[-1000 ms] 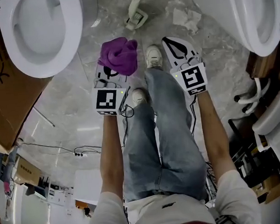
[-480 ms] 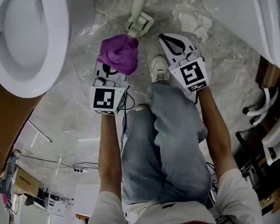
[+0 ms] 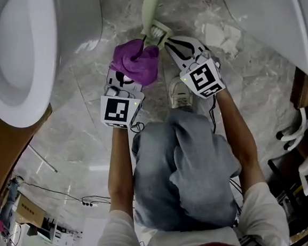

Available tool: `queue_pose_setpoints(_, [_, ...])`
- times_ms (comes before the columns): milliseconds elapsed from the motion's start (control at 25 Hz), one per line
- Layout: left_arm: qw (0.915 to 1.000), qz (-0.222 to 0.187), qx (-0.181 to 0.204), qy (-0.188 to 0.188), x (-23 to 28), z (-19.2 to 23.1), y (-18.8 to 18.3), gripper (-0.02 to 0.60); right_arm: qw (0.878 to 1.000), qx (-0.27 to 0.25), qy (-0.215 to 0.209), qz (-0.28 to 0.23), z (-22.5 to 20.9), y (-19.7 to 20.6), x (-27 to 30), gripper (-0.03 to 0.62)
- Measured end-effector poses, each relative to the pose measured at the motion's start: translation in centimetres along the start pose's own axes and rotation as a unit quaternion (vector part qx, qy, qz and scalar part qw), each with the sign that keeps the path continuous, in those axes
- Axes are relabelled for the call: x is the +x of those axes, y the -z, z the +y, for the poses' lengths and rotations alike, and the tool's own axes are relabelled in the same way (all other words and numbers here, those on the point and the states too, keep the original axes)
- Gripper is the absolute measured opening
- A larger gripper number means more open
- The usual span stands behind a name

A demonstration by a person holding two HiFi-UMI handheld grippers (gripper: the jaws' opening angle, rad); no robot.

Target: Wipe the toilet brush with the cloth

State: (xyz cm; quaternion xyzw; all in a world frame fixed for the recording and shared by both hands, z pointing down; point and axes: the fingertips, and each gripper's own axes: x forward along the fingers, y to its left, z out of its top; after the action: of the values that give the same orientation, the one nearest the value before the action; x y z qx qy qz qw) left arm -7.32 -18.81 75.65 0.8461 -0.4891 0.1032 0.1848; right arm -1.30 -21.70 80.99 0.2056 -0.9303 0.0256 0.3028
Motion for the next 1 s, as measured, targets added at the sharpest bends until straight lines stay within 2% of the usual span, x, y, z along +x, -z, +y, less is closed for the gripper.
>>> queue_pose_setpoints(240, [0.9995,-0.013,0.028,0.006,1.5,0.7,1.0,0.106,0.999,-0.033,-0.007,0.010,0.3,1.4,2.4,0.046])
queue_pose_setpoints(640, [0.9993,-0.014,0.020,0.029,6.0,1.1,1.7,0.161,0.998,-0.043,-0.051,0.011,0.7,2.3,5.9,0.061])
queue_pose_setpoints(880, [0.9988,-0.015,0.030,0.036,7.4,1.2,1.8,0.160,0.997,-0.037,-0.070,-0.006,1.1,2.2,6.3,0.057])
queue_pose_setpoints(1000, [0.9980,-0.018,0.046,0.039,7.6,1.2,1.8,0.125,0.996,-0.050,-0.070,0.001,0.9,2.2,6.2,0.052])
